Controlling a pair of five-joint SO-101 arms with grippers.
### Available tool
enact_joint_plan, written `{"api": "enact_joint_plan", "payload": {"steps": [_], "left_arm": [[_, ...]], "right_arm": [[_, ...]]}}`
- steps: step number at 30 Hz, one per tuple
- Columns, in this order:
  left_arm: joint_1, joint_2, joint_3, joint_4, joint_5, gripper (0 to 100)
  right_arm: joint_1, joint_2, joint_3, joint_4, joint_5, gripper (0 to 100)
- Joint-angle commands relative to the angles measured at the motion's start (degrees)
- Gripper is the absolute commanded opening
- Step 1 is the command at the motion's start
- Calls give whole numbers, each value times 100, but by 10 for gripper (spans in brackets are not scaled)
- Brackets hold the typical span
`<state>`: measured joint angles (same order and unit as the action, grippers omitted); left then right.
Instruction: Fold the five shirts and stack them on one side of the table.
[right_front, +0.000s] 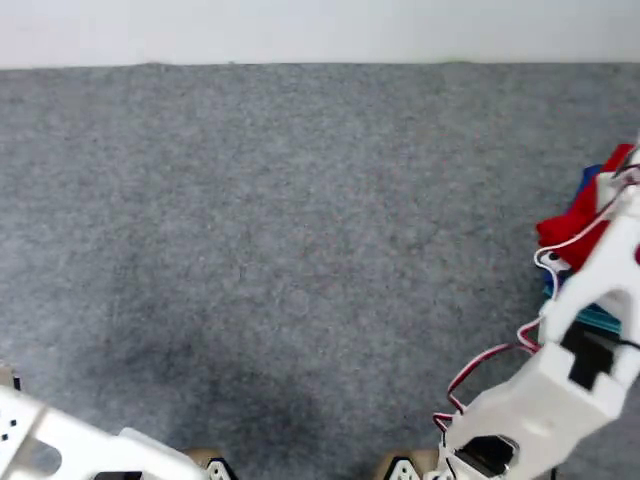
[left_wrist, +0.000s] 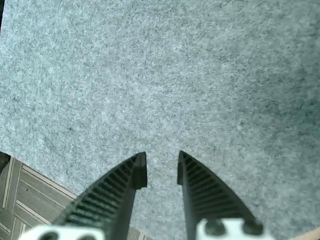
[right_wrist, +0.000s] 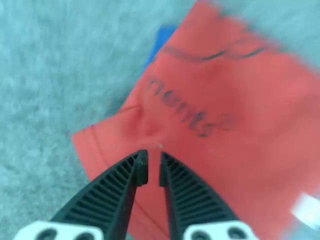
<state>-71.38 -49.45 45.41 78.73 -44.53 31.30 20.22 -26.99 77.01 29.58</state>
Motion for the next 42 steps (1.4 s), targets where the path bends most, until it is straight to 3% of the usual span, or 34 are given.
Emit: {"api": "enact_joint_plan", "payload": {"steps": [1,12,18,22,31,42], "left_arm": [[18,-114,-180,-97,-53,115],[18,-114,198,-123,-53,115],[18,-114,154,-123,-62,115],[18,-114,145,-123,-62,115],[18,-114,145,-114,-62,115],[18,-114,145,-114,-62,115]], "right_arm": [[-127,444,-44,75,-62,9],[-180,374,-62,936,-26,9],[374,-523,-62,127,-9,14],[927,-400,-35,-479,642,13],[2000,1323,-79,-585,1626,11],[1666,734,-1512,-541,1257,10]]}}
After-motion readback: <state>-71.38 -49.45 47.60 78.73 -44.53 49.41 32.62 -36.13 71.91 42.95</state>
